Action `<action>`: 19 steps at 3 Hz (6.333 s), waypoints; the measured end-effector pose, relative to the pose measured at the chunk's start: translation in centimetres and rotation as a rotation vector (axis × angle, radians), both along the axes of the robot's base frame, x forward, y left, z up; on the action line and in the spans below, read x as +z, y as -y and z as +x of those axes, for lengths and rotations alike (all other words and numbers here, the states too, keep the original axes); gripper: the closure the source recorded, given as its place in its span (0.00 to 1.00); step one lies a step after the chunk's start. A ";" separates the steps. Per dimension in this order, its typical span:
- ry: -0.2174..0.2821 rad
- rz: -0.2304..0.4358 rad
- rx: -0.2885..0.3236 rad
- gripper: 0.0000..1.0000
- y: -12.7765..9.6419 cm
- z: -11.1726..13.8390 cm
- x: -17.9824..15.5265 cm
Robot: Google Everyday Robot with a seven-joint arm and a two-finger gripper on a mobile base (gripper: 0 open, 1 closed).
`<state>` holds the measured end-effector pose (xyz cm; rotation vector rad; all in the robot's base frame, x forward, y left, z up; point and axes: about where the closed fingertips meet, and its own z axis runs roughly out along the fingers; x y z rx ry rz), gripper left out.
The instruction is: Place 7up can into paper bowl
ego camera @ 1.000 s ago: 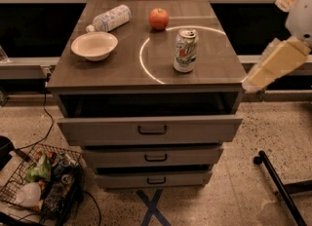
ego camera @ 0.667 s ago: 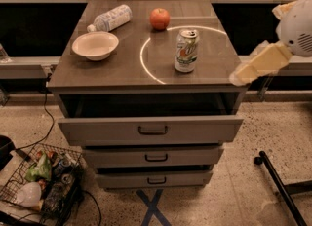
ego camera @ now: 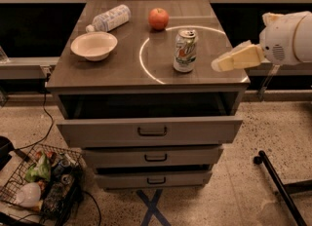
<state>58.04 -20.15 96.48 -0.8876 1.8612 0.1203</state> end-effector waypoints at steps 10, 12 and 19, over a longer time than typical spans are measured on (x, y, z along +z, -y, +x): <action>0.180 0.539 0.251 0.41 -12.3 9.4 -5.5; 0.179 0.540 0.260 0.87 -12.9 9.4 -5.4; 0.126 0.691 0.406 1.00 -33.7 14.2 5.5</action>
Offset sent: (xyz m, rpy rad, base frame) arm 0.0565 0.0023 -0.0203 0.4378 -0.2266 -0.0449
